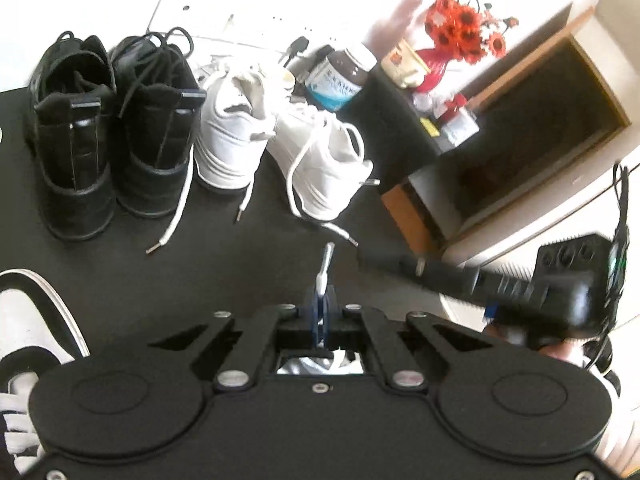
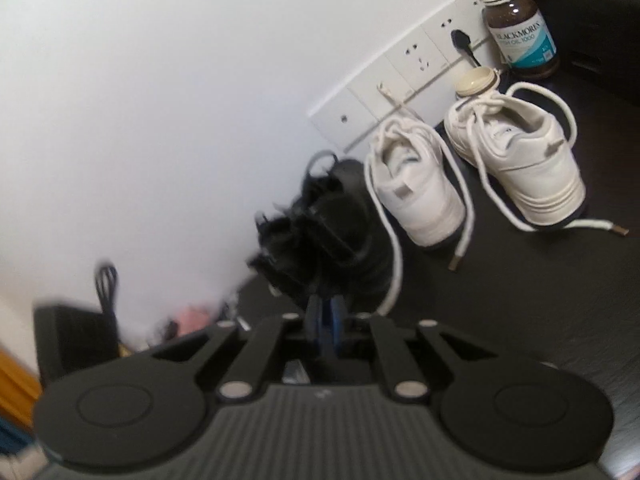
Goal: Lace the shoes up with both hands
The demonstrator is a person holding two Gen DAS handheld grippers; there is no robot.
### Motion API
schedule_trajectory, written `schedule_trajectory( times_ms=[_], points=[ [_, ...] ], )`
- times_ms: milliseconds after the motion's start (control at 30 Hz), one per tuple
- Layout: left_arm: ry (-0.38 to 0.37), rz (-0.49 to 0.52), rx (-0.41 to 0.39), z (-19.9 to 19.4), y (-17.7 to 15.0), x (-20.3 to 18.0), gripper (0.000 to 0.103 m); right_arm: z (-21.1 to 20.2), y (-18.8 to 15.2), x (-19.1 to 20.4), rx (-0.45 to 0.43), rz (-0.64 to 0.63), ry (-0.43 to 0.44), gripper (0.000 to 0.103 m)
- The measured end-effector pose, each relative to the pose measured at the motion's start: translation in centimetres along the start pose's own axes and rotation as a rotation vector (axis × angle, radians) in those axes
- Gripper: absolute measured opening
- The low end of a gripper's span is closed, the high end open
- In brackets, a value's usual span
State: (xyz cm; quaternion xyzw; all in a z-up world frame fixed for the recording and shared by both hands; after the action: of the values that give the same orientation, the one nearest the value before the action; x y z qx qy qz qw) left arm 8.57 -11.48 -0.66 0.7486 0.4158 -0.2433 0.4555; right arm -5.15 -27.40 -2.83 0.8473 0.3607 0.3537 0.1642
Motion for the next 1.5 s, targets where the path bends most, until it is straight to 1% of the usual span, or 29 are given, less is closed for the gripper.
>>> schedule_trajectory(
  times_ms=[67, 133, 167, 200, 267, 300, 333, 367, 400, 467, 567, 667, 700, 767, 900, 967, 1067, 1100, 1167, 1233, 1267, 1300, 1333, 1367, 1400, 1433, 1467, 1500],
  points=[
    [-0.006, 0.006, -0.003, 0.0, 0.3, -0.2, 0.001, 0.2, -1.1, 0.3, 0.042, -0.116, -0.018, 0.008],
    [-0.008, 0.012, -0.002, 0.1, 0.4, -0.4, 0.001, 0.7, -2.1, 1.2, 0.069, -0.214, -0.019, 0.022],
    [-0.008, 0.012, 0.0, 0.1, 0.4, -0.5, 0.001, 0.9, -2.5, 1.8, 0.071, -0.248, -0.012, 0.036],
    [-0.007, 0.013, 0.0, 0.1, 0.5, -0.5, 0.001, 1.1, -2.9, 2.5, 0.068, -0.283, -0.002, 0.04],
    [-0.006, 0.014, 0.002, 0.1, 0.5, -0.4, 0.001, 1.6, -3.3, 3.8, 0.05, -0.334, 0.003, 0.04],
    [-0.005, 0.014, 0.003, 0.0, 0.5, -0.4, 0.001, 1.9, -3.4, 4.3, 0.053, -0.343, 0.001, 0.038],
    [-0.004, 0.018, 0.003, -0.1, 0.4, -0.4, 0.001, 2.4, -3.5, 4.6, 0.068, -0.342, 0.006, 0.034],
    [-0.002, 0.024, 0.004, -0.2, 0.4, -0.4, 0.001, 2.8, -3.5, 4.7, 0.089, -0.332, 0.016, 0.013],
    [0.001, 0.03, 0.004, -0.3, 0.3, -0.4, 0.001, 3.0, -3.5, 4.7, 0.103, -0.313, 0.024, 0.011],
    [0.014, 0.049, 0.013, -0.5, 0.1, -0.2, 0.002, 3.1, -3.1, 4.2, 0.124, -0.246, 0.033, 0.005],
    [0.051, 0.079, 0.012, -1.2, -0.5, 0.4, 0.004, 3.4, -2.5, 2.8, 0.159, -0.086, 0.064, 0.003],
    [0.093, 0.122, 0.022, -1.5, -1.1, 0.6, 0.008, 2.7, -1.6, 2.2, 0.135, 0.053, 0.135, 0.003],
    [0.121, 0.132, 0.038, -1.3, -1.4, 0.8, 0.006, 2.4, -1.2, 2.2, 0.119, 0.085, 0.163, 0.003],
    [0.155, 0.141, 0.072, -0.7, -2.0, 1.2, 0.006, 1.7, -0.5, 2.6, 0.085, 0.109, 0.199, 0.003],
    [0.15, 0.13, 0.073, -0.6, -2.5, 1.5, 0.006, 0.0, 0.9, 3.5, 0.01, 0.138, 0.262, 0.003],
    [0.145, 0.119, 0.074, -0.6, -2.6, 1.7, 0.006, -1.1, 1.8, 3.8, -0.043, 0.161, 0.29, 0.003],
    [0.146, 0.123, 0.08, -0.6, -2.7, 1.7, 0.006, -3.3, 3.4, 3.9, -0.141, 0.225, 0.377, 0.003],
    [0.147, 0.123, 0.08, -0.5, -2.7, 1.6, 0.006, -3.9, 3.9, 3.9, -0.164, 0.24, 0.39, 0.003],
    [0.153, 0.124, 0.081, -0.5, -2.8, 1.6, 0.006, -4.2, 4.4, 4.4, -0.181, 0.191, 0.351, 0.003],
    [0.156, 0.121, 0.081, -0.5, -2.8, 1.6, 0.006, -3.7, 4.0, 5.1, -0.165, 0.097, 0.264, 0.004],
    [0.158, 0.118, 0.08, -0.6, -2.8, 1.6, 0.007, -3.3, 3.6, 5.3, -0.152, 0.056, 0.208, 0.007],
    [0.161, 0.116, 0.079, -0.6, -2.8, 1.6, 0.008, -3.0, 3.2, 5.4, -0.14, 0.024, 0.144, 0.022],
    [0.167, 0.115, 0.077, -0.7, -2.7, 1.7, 0.011, -2.7, 2.8, 5.3, -0.136, -0.002, 0.081, 0.041],
    [0.177, 0.113, 0.076, -0.8, -2.7, 1.8, 0.019, -2.5, 2.4, 5.1, -0.14, -0.018, 0.02, 0.084],
    [0.188, 0.113, 0.075, -0.9, -2.6, 1.9, 0.023, -2.5, 1.9, 4.8, -0.153, -0.039, -0.04, 0.095],
    [0.198, 0.116, 0.074, -1.1, -2.5, 2.0, 0.032, -2.5, 1.2, 4.6, -0.167, -0.071, -0.091, 0.095],
    [0.201, 0.122, 0.076, -1.1, -2.6, 2.0, 0.038, -2.4, 0.4, 4.3, -0.157, -0.099, -0.133, 0.095],
    [0.199, 0.128, 0.079, -1.2, -2.6, 2.0, 0.04, -2.3, -0.5, 3.9, -0.131, -0.116, -0.173, 0.096]
  ],
)
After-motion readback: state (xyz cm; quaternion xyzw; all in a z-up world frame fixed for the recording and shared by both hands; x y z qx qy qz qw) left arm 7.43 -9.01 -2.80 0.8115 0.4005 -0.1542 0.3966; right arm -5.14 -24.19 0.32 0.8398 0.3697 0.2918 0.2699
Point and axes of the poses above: each gripper's, at about its wrist camera, not at the fingertips, and z roughly the way its jaws point, x to its left, y to its top, the point moved 6 cm from there along z, roughly the way its jaws point, and after that the axes turned 15 degrees about -y, right-handed, at the moved point
